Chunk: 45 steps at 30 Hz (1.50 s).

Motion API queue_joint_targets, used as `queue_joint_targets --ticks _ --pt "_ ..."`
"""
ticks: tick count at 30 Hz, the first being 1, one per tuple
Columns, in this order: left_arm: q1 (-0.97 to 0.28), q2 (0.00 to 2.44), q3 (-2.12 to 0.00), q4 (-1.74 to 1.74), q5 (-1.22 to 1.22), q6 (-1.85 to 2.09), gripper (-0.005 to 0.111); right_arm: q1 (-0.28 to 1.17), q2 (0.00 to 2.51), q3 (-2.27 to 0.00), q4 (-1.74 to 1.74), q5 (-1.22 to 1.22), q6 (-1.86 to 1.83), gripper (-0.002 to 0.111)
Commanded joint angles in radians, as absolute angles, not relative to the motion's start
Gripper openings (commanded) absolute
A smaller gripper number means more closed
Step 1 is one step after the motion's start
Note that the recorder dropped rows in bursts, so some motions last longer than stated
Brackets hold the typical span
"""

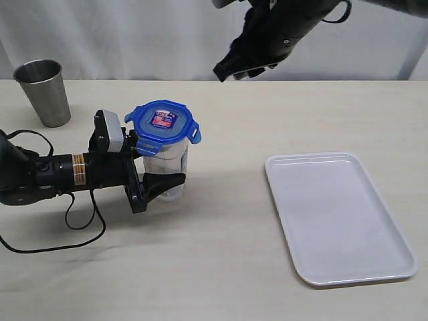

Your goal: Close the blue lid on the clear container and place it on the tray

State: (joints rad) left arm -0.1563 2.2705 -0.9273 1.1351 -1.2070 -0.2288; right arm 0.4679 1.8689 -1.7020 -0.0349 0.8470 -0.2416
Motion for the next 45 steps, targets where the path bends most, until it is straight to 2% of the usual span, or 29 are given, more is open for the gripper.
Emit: queue_joint_targets --ticks 1,4,12,14,18,24,35,45 --pt "-0.163 2.263 -0.931 1.166 -1.164 -0.237 0.0 0.48 1.855 -1.752 0.529 1.011 -0.805 0.036" --pt "-0.163 2.263 -0.931 1.166 -1.154 -0.237 0.0 0.529 1.855 -1.751 0.567 1.027 -0.86 0.036" --pt "-0.163 2.263 -0.931 1.166 -1.156 -0.237 0.0 0.709 1.91 -1.751 0.205 0.997 -0.664 0.036" --pt "-0.163 2.263 -0.931 1.166 -1.156 -0.237 0.0 0.733 1.922 -1.751 0.18 0.98 -0.645 0.04" --pt "-0.163 2.263 -0.931 1.166 -1.156 -0.241 0.0 0.746 1.942 -1.751 0.129 0.953 -0.593 0.051" --pt "-0.164 2.263 -0.931 1.166 -1.156 -0.24 0.0 0.746 1.957 -1.751 0.081 0.939 -0.583 0.047" --pt "-0.164 2.263 -0.931 1.162 -1.16 -0.24 0.0 0.746 2.011 -1.749 0.014 0.951 -0.624 0.047" --pt "-0.164 2.263 -0.931 1.162 -1.164 -0.24 0.0 0.832 2.082 -1.749 -0.266 0.965 -0.593 0.047"
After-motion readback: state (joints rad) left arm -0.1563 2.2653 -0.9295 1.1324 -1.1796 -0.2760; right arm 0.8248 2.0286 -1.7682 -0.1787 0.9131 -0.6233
